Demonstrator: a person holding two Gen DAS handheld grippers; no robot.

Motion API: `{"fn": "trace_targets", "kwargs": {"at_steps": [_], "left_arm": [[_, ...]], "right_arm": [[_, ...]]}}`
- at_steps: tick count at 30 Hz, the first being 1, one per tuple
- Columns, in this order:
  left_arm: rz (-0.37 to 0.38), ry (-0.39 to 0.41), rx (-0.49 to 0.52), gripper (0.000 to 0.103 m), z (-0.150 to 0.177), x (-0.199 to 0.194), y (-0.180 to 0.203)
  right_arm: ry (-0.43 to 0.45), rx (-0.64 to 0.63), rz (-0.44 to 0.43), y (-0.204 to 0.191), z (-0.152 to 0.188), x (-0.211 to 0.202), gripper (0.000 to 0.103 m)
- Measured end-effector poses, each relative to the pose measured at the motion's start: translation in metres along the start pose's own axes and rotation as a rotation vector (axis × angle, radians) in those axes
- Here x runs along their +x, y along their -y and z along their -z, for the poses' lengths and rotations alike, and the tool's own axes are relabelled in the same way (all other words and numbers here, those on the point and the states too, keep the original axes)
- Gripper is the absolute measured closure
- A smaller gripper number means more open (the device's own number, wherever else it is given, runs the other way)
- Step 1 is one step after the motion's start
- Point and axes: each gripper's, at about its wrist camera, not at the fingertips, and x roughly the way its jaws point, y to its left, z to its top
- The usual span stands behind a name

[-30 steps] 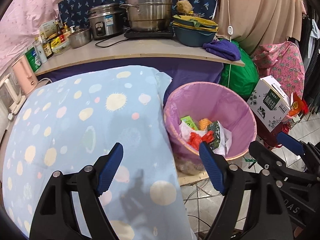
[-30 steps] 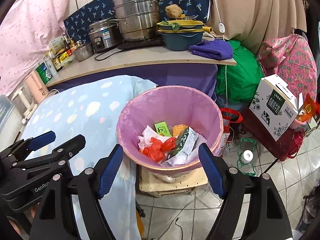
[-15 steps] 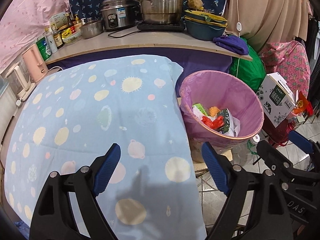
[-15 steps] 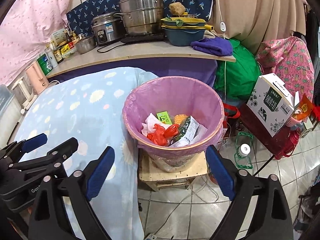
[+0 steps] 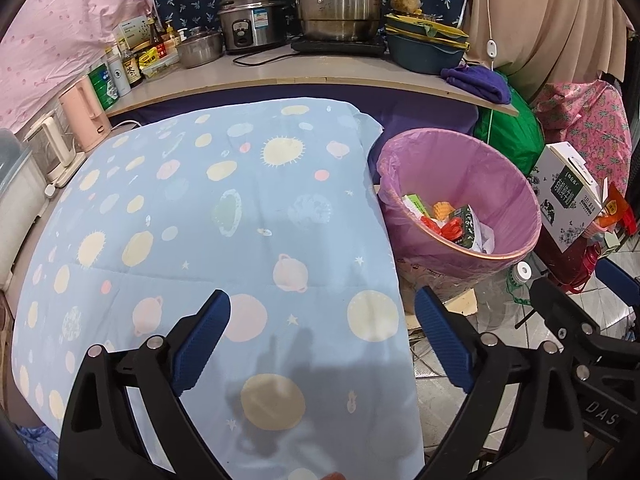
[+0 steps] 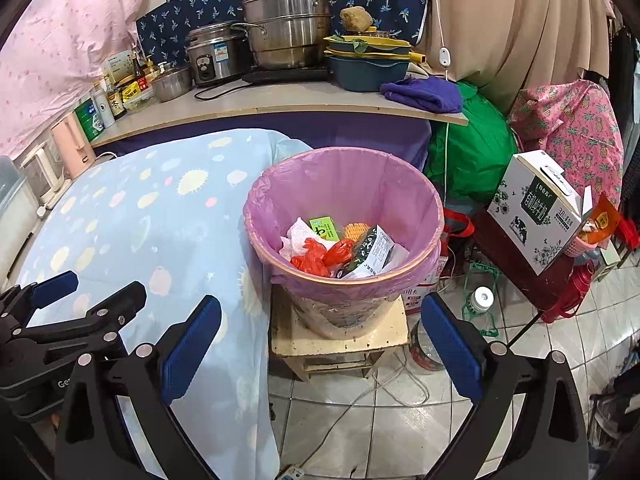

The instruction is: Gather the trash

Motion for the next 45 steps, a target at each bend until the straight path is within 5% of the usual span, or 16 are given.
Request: {"fn": "trace_targets", "kwargs": {"at_steps": [45], "left_arm": [[-0.020,-0.020,0.020,0.014,0.009,0.007,0.008]], "right_arm": [[-0.013,-0.008,0.042,0.005,0.007,0.003,0.007]]}}
